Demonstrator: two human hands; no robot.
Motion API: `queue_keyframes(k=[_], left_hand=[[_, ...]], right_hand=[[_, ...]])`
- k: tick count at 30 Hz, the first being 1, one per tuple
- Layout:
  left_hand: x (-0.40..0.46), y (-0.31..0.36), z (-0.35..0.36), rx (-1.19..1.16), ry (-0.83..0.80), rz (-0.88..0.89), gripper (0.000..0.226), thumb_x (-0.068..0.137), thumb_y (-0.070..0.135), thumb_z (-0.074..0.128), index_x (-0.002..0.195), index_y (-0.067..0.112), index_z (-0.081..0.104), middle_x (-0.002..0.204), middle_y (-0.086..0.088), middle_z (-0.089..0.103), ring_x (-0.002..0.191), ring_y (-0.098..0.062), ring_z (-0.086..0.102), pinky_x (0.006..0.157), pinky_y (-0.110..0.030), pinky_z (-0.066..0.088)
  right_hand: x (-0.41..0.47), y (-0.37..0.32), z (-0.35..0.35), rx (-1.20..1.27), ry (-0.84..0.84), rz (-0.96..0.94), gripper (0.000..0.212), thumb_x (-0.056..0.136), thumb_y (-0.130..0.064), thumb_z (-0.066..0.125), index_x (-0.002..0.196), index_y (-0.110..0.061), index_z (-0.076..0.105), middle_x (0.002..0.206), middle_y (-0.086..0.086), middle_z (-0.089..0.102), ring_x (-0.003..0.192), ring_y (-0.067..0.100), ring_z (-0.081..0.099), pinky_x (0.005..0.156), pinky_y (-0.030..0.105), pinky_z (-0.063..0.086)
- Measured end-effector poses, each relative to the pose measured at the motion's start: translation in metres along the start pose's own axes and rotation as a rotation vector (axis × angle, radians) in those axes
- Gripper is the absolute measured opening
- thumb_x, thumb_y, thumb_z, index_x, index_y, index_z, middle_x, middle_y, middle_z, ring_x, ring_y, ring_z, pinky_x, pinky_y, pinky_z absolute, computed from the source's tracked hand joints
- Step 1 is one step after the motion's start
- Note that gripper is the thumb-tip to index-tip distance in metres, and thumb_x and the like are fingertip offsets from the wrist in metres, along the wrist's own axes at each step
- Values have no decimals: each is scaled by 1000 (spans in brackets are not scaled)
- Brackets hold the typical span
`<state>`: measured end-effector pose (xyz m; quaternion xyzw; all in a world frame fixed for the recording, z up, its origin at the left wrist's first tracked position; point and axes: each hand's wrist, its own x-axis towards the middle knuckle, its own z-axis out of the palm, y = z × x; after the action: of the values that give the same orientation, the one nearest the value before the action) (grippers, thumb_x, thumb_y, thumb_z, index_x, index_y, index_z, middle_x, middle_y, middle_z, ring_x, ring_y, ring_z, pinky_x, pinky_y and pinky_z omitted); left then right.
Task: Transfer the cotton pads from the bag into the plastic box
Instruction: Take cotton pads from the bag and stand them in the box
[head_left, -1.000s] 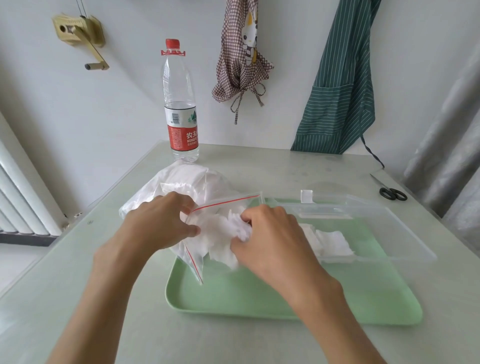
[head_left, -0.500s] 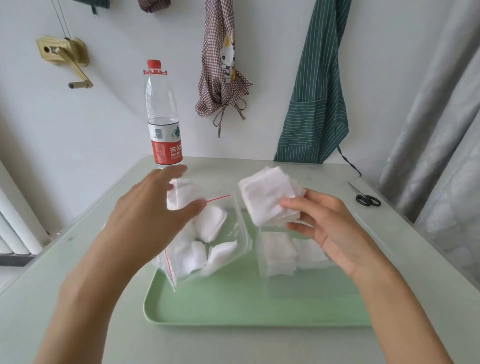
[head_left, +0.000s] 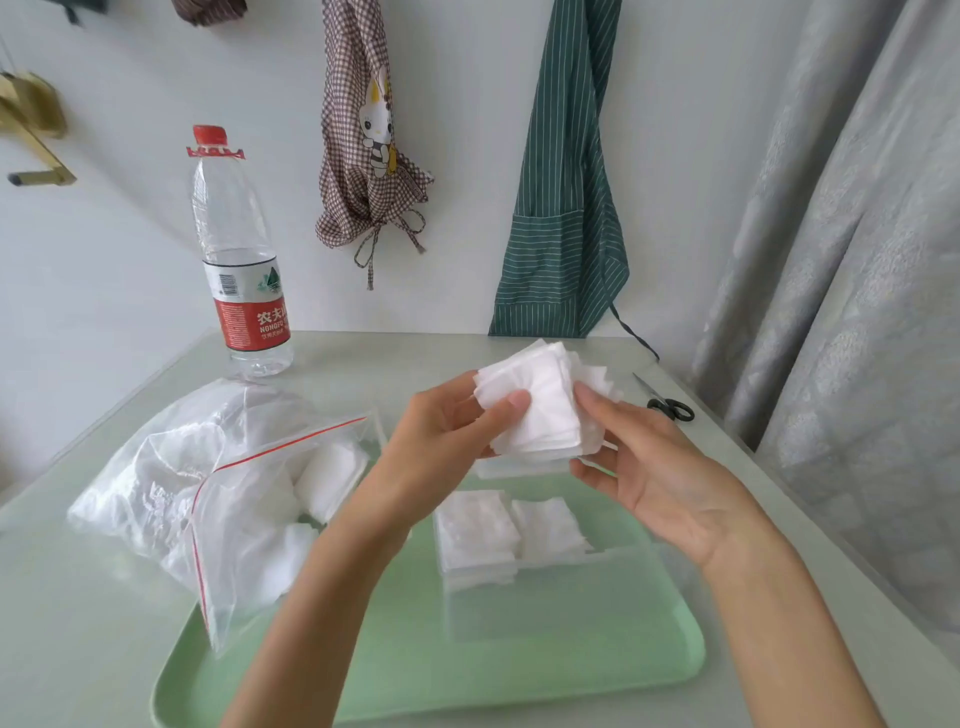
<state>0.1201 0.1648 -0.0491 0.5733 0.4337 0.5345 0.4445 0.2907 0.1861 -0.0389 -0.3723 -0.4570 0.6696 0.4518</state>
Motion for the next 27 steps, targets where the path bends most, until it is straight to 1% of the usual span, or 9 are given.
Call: queue_keyframes(k=[2,5,9,13,17,22,24,26,27], left_hand=[[1,-3,-2,-46,-39,-48,21,91,23,56,107,16,68,102,-2,73,91,-9,68,84,-24,55],[3,-6,-6,-158,-56,-130,22,90,27,55,103,16,70,100,2,74,91,-6,68,80,-19,54],[8,-6,-11,-264,81,-155,16,89,24,56,93,17,70,89,6,74,82,-4,68,75,-18,56],[11,-2,-18,-283,172,-119,14,92,23,56,96,17,68,86,7,73,81,-6,68,77,-20,56],[9,1,-19,-194,179,-82,15,92,24,57,99,18,69,88,6,73,83,-6,68,78,-20,56],[8,3,-22,-145,220,-65,11,92,24,59,96,22,68,87,7,72,84,-6,66,79,-20,56],[8,4,-24,-142,226,-52,9,91,24,59,93,24,68,83,11,72,81,-4,66,80,-20,55],[8,6,-26,-144,226,-35,8,91,25,60,91,26,68,80,14,73,79,-2,67,82,-22,55],[7,6,-26,-142,226,-28,8,91,25,60,91,27,68,81,15,73,80,-2,67,83,-23,55]], right_hand=[[2,1,-2,84,-12,34,10,64,-30,70,68,-21,73,69,-5,64,55,5,60,53,17,52],[4,4,-3,155,-41,62,13,56,-26,72,67,-19,75,69,-4,66,54,5,61,51,17,52],[9,5,-14,106,38,46,7,72,-17,65,75,-14,71,80,1,69,66,9,64,60,21,57],[9,4,-28,-246,174,-10,19,90,-3,55,83,-14,69,84,0,71,79,12,66,73,22,56],[18,20,-28,-683,138,124,21,91,1,53,91,-15,67,83,2,66,79,12,61,70,18,53],[41,30,-19,-998,76,292,21,89,0,54,107,1,66,88,10,61,78,18,59,66,22,52],[48,35,-16,-1125,100,324,17,86,-2,58,100,0,68,88,12,62,80,23,60,70,29,55],[49,41,-13,-1360,190,330,5,81,-11,65,77,-9,61,79,7,58,78,25,59,65,28,52],[48,43,-12,-1479,243,309,20,79,-17,68,68,-14,51,73,4,52,76,25,55,60,24,46]])
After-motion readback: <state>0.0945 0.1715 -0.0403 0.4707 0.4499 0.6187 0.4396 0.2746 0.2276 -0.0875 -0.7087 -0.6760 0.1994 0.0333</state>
